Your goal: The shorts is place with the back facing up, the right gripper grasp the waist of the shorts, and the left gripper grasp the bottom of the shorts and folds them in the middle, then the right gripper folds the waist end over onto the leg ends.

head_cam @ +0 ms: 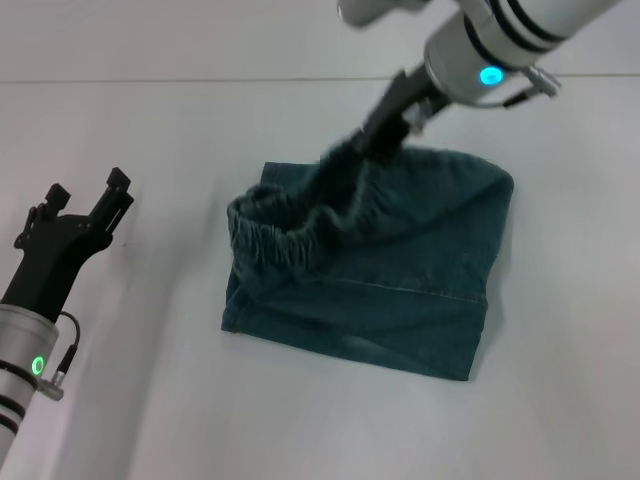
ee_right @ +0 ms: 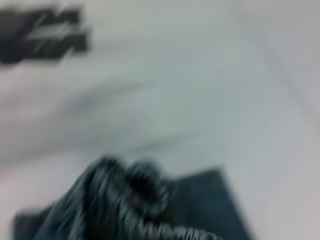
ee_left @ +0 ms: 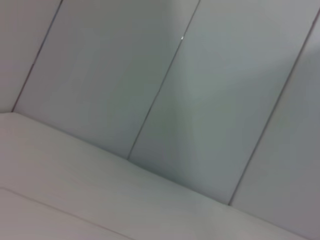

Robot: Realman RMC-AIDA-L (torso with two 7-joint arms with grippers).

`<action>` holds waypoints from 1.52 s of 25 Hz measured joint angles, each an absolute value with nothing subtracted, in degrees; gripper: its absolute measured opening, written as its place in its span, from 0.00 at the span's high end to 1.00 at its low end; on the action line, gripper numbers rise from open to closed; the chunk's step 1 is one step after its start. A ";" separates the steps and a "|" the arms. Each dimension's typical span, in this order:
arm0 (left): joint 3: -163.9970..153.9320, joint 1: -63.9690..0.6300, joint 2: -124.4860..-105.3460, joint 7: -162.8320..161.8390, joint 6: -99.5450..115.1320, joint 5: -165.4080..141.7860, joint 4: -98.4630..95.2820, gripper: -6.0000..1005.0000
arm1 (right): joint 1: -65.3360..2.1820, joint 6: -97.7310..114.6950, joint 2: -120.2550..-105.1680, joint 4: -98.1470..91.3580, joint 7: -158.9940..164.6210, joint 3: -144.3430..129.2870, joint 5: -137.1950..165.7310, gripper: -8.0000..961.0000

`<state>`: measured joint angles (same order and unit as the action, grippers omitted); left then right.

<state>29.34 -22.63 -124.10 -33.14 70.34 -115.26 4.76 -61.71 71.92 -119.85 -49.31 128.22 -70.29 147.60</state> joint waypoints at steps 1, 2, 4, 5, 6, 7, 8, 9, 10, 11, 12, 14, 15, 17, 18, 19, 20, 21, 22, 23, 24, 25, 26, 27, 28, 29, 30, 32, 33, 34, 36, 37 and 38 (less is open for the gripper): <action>29.54 -22.55 -124.09 -33.14 70.29 -115.25 4.73 0.06 | -61.72 70.19 -119.85 -49.33 128.73 -70.24 147.38 0.95; 29.62 -22.53 -124.09 -33.14 70.25 -115.24 4.72 0.06 | -61.73 68.23 -119.89 -49.33 129.33 -70.35 147.21 0.95; 29.82 -22.51 -124.09 -33.14 70.14 -115.23 4.68 0.06 | -61.64 62.62 -120.12 -48.91 131.22 -70.95 146.62 0.95; 29.82 -22.48 -124.10 -33.14 70.10 -115.22 4.67 0.06 | -61.52 59.72 -120.17 -48.38 131.98 -71.46 145.75 0.95; 29.82 -22.47 -124.09 -33.14 70.09 -115.22 4.66 0.06 | -61.41 56.91 -120.18 -47.48 132.33 -72.02 144.31 0.95; 29.82 -22.45 -124.10 -33.14 70.08 -115.22 4.64 0.06 | -61.33 54.57 -120.20 -46.65 132.44 -72.58 142.77 0.95; 29.81 -22.42 -124.09 -33.14 70.08 -115.22 4.59 0.06 | -61.33 52.40 -120.20 -45.38 132.06 -73.27 140.70 0.95; 29.81 -22.40 -124.10 -33.14 70.06 -115.22 4.54 0.06 | -61.33 50.60 -120.19 -44.19 131.33 -73.86 138.66 0.95; 29.81 -22.41 -124.09 -33.14 70.04 -115.22 4.48 0.06 | -61.36 49.47 -120.20 -42.99 130.46 -74.36 136.98 0.95; 29.80 -22.40 -124.09 -33.14 70.01 -115.22 4.37 0.06 | -61.46 48.70 -120.16 -41.76 129.19 -74.66 135.10 0.95; 29.79 -22.40 -124.10 -33.14 69.99 -115.22 4.30 0.06 | -61.61 48.45 -120.15 -40.55 127.78 -74.81 133.22 0.95; 29.79 -22.39 -124.09 -33.14 69.95 -115.22 4.07 0.06 | -61.62 48.58 -120.12 -39.31 126.10 -74.84 130.54 0.95; 29.79 -22.36 -124.09 -33.14 69.93 -115.22 4.02 0.06 | -61.41 48.66 -120.12 -39.00 125.69 -74.85 129.57 0.95; 29.79 -22.35 -124.10 -33.14 69.90 -115.22 3.91 0.06 | -60.25 48.66 -120.07 -39.41 125.61 -74.86 128.37 0.93; 29.79 -22.34 -124.10 -33.14 69.89 -115.22 3.85 0.06 | -59.43 48.67 -119.99 -39.78 125.44 -74.79 127.63 0.90; 29.79 -22.34 -124.10 -33.14 69.88 -115.22 3.78 0.06 | -58.63 48.78 -119.92 -40.24 125.02 -74.64 126.56 0.88; 29.79 -22.33 -124.10 -33.14 69.87 -115.22 3.68 0.06 | -57.60 48.99 -119.80 -40.82 124.40 -74.46 125.29 0.86; 29.79 -22.29 -124.10 -33.14 69.88 -115.31 3.55 0.06 | -56.33 49.38 -119.70 -41.65 123.40 -74.13 123.43 0.83; 29.67 -22.25 -124.10 -33.20 69.97 -115.41 3.43 0.06 | -54.90 50.09 -119.65 -42.71 122.28 -73.75 121.46 0.79; 29.21 -22.17 -124.05 -33.55 70.24 -115.55 3.00 0.06 | -53.14 50.99 -119.55 -43.98 121.15 -73.19 119.58 0.75; 28.16 -22.13 -124.01 -34.43 70.95 -115.69 2.19 0.06 | -51.35 52.25 -119.55 -45.64 120.10 -72.47 118.11 0.71; 25.17 -22.02 -123.88 -37.37 73.19 -115.75 -0.56 0.06 | -49.26 53.91 -119.52 -47.46 118.98 -71.60 116.56 0.67; 22.82 -21.88 -123.81 -39.91 75.11 -115.76 -2.66 0.06 | -47.01 55.81 -119.51 -49.74 117.96 -70.65 115.22 0.63; 22.82 -21.88 -123.81 -39.91 75.11 -115.76 -2.66 0.06 | -44.57 58.18 -119.51 -51.84 116.76 -69.65 113.75 0.54; 20.85 -21.68 -123.71 -42.41 77.03 -115.76 -4.56 0.06 | -42.02 60.43 -119.51 -53.85 115.48 -68.52 112.22 0.46; 17.75 -21.42 -123.63 -45.23 79.49 -115.77 -7.19 0.06 | -40.04 63.12 -119.48 -54.91 114.20 -67.33 110.78 0.37; 14.87 -21.17 -123.51 -47.70 81.73 -115.77 -9.51 0.06 | -37.73 66.13 -119.35 -55.71 112.45 -65.61 109.12 0.33; 6.12 -20.57 -123.05 -53.34 87.64 -115.79 -15.53 0.06 | -33.78 72.71 -118.92 -56.00 108.78 -61.26 106.31 0.26; 1.67 -20.26 -122.81 -56.24 90.46 -115.79 -18.37 0.06 | -32.08 75.88 -118.67 -55.78 107.10 -59.15 105.45 0.23; -2.40 -20.06 -122.63 -58.80 92.82 -115.79 -21.16 0.06 | -30.18 79.47 -118.46 -55.48 104.90 -56.89 104.85 0.19; -10.76 -19.51 -122.39 -63.76 96.88 -116.16 -27.17 0.06 | -26.65 85.84 -118.02 -55.06 100.04 -53.26 104.91 0.16; -14.68 -19.42 -122.37 -65.98 98.68 -117.06 -30.73 0.06 | -25.21 88.05 -117.85 -54.80 97.97 -52.12 105.28 0.16; -16.51 -19.41 -122.37 -67.29 99.64 -117.93 -32.47 0.06 | -23.53 89.85 -117.61 -54.62 96.01 -51.26 105.77 0.16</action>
